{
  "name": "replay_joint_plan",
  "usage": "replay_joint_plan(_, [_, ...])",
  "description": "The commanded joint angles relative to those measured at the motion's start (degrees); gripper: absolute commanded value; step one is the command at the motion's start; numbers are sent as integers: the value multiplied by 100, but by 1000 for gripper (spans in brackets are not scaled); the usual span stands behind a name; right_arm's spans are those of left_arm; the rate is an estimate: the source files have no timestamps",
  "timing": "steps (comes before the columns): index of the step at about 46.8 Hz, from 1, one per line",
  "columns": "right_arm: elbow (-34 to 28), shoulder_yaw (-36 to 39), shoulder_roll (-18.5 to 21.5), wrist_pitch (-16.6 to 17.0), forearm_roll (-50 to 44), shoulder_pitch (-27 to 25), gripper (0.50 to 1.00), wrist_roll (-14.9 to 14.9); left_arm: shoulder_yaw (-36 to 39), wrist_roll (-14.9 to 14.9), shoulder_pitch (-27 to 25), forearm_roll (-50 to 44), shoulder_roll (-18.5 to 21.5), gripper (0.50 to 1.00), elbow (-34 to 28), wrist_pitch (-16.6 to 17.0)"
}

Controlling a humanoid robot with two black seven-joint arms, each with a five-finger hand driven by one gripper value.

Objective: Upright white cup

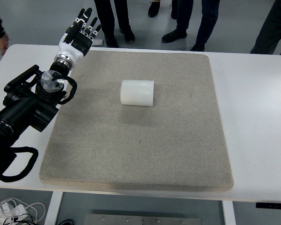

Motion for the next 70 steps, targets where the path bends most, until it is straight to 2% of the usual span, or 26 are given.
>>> replay_joint_plan(1, [0,0,0,1,-1,0,952,0,-2,0,0,0,0,994,-3,0])
replay_joint_plan(34, [0,0,0,1,-1,0,952,0,60,0,-26,167,35,994,15,-246])
replay_joint_plan(51, [0,0,0,1,8,0,952,0,121,9,-167,1326,35,994,23,-237])
replay_joint_plan(62, [0,0,0,1,-1,0,952,0,420,9,-369,2188,88,994,-12,-229])
replay_joint_plan(70, [0,0,0,1,-1,0,952,0,947,9,-562,2996,237,992,-29,-229])
